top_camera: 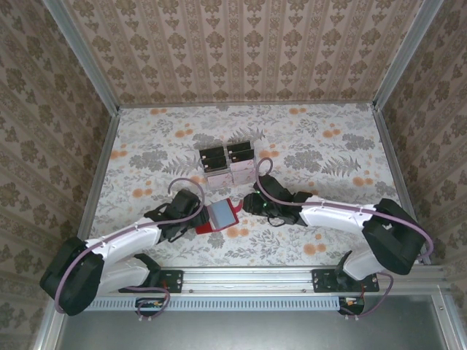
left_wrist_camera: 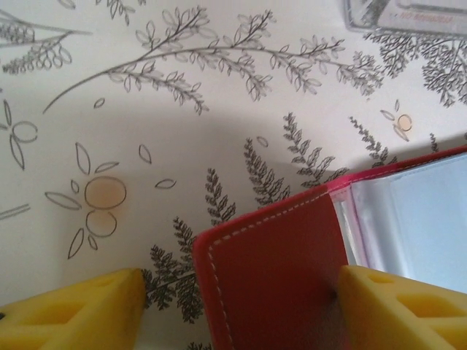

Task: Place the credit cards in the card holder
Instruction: Open the card holder at the bottom-center of the table, then move the card holder to the center of the table.

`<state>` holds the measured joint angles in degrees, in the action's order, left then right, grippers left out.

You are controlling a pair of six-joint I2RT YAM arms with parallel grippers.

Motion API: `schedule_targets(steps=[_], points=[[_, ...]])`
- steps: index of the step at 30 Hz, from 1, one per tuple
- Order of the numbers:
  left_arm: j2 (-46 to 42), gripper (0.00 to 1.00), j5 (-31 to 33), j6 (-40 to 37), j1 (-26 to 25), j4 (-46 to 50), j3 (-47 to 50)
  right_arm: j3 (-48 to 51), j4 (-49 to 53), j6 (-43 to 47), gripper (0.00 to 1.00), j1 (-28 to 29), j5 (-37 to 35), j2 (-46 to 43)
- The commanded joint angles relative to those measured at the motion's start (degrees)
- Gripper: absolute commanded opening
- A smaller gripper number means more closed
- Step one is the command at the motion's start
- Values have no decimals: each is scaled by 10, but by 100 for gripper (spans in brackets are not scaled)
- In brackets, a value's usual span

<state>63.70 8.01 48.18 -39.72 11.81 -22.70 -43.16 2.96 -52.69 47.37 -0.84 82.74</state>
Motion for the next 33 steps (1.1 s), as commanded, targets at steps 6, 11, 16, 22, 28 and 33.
schedule_targets(steps=[6, 11, 16, 22, 28, 33], points=[[39, 54, 3, -43, 3, -67, -24, -58, 14, 26, 39, 24, 33, 14], [70, 48, -6, -67, 5, -113, -32, -78, -13, 24, 39, 29, 50, 55], [97, 49, -20, -103, 15, -150, -45, -98, -10, 34, 39, 25, 30, 83], [78, 57, -29, -121, 27, -121, -65, -114, 18, 54, 41, -6, 26, 64], [3, 69, -28, -115, 45, -75, -53, -127, 38, 62, 42, -4, 46, 52], [-77, 73, -28, -110, 50, -14, -59, -132, 35, 61, 42, 12, 51, 74]])
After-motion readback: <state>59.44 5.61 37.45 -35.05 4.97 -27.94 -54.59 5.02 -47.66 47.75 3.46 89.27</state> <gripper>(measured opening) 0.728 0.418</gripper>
